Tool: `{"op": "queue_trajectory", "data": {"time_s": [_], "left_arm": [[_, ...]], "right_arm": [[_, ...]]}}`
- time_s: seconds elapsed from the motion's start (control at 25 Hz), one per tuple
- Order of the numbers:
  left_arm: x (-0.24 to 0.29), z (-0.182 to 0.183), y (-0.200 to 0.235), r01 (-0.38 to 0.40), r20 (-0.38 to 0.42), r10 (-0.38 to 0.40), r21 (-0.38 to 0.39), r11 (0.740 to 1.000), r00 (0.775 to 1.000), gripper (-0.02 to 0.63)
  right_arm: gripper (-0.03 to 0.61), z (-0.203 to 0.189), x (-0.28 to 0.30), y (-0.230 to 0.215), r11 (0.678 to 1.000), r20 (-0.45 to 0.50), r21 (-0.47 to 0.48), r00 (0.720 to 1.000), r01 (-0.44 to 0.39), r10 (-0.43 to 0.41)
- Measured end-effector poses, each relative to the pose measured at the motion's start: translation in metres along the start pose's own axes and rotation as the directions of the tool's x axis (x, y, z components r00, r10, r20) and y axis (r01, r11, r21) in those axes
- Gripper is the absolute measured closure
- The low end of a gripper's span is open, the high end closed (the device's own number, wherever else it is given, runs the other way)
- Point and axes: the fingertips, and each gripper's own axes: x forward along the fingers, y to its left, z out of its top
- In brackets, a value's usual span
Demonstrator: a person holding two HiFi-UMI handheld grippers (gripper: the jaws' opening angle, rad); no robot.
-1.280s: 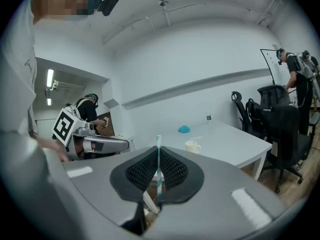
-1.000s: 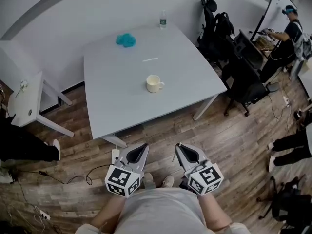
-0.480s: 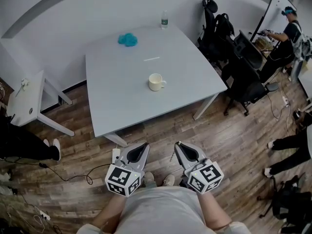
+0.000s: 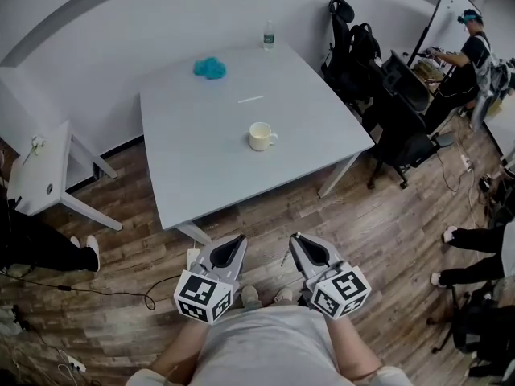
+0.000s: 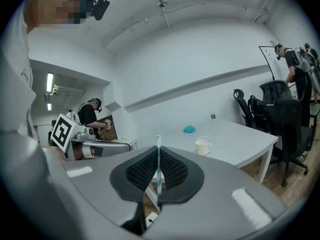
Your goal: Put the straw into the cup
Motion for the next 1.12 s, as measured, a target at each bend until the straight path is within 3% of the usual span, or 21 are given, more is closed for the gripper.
{"op": "queue_trajectory", "data": {"time_s": [0.48,1.12], "left_arm": [[0.007,-0.004,0.014,0.049,-0.012,-0.049,0.011,0.999,0.999,0.595],[0.070,0.014,0.068,0.032,-0.032,-0.032,0.009,0.999,0.999,0.595]], "right_arm": [[0.561,-0.006,0.011,-0.002,0.999,0.015,0.016,0.999,0.041,-0.042],[0.561,0.016,0.084,-0.053,1.000,0.011,0.017,1.000,-0.005,0.005]]}}
